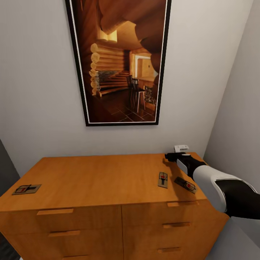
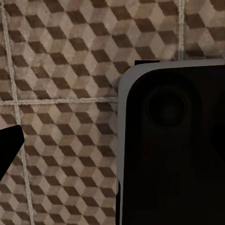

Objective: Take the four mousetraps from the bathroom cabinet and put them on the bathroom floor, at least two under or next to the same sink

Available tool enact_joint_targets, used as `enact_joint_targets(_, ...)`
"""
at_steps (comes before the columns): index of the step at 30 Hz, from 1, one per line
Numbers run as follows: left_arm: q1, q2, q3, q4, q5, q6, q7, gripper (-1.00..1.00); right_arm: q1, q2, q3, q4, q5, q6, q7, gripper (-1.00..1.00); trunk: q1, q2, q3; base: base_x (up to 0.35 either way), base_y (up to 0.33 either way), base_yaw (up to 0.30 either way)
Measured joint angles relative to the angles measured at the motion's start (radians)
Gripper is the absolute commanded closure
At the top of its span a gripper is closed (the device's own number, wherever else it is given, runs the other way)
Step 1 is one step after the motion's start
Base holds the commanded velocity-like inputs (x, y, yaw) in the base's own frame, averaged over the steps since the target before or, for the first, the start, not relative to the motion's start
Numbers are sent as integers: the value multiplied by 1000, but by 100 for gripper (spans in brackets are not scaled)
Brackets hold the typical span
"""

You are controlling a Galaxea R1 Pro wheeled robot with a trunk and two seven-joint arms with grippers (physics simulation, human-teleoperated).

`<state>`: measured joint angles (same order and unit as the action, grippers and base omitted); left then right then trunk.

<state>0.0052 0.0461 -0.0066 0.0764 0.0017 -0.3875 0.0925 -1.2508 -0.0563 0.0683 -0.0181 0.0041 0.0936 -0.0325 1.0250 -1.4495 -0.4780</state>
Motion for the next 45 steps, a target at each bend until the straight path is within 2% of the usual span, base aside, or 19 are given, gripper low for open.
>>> enact_joint_targets(6, 0, -1, 0, 0, 0, 0, 0, -100, 24, -2, 0, -1, 1, -9, 1, -100, 0, 0, 0, 0, 0, 0)
enact_joint_targets(12, 0, 2, 3, -2, 0, -2, 0, -100, 38, 30, 1, -3, 1, -24, 6, -100, 0, 0, 0, 0, 0, 0)
enact_joint_targets(32, 0, 0, 3, -2, 0, -2, 0, -100, 39, 41, 2, -6, 3, -110, 2, -100, 0, 0, 0, 0, 0, 0)
enact_joint_targets(45, 0, 0, 4, -2, 0, -2, 0, -100, 40, 40, 2, -6, 3, -113, 2, -100, 0, 0, 0, 0, 0, 0)
